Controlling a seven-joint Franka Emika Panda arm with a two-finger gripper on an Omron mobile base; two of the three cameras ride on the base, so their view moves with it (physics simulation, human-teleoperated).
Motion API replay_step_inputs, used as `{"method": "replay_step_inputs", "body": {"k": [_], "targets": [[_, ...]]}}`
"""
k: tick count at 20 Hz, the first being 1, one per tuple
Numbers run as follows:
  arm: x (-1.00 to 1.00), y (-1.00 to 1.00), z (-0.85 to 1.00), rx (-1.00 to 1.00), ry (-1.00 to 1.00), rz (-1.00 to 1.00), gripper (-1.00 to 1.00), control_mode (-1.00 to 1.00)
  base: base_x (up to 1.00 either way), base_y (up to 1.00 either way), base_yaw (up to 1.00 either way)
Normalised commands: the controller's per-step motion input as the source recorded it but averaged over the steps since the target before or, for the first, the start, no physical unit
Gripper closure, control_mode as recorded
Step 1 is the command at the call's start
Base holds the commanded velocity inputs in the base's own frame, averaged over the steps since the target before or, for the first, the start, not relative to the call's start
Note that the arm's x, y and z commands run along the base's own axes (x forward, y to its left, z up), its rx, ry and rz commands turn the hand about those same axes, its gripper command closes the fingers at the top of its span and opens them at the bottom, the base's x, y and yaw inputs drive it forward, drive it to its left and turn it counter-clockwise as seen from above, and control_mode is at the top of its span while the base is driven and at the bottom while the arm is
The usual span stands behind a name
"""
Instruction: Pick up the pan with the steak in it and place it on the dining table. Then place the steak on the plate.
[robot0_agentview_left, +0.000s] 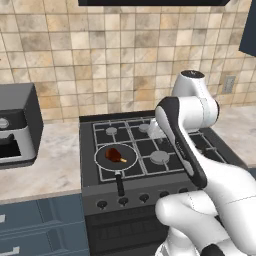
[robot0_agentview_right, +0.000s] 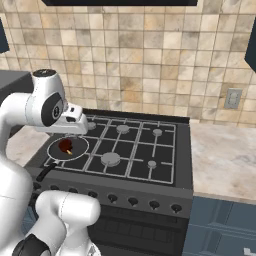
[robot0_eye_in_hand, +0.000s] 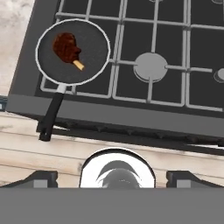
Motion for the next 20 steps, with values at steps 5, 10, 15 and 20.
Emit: {"method": "replay_step_inputs", "body": {"k": [5,10,15,20], "targets": [[-0.02,0.39,-0.24,0.0,0.0,0.0,-1.0,-1.0,0.0,0.0,0.0],[0.01,0.47,-0.35,0.02,0.0,0.0,-1.0,-1.0,0.0,0.0,0.0],[0.09,0.47,-0.38,0.03,-0.01,0.0,-1.0,-1.0,0.0,0.0,0.0],[0.17,0.38,-0.39,0.05,-0.03,0.0,-1.0,-1.0,0.0,0.0,0.0]]}}
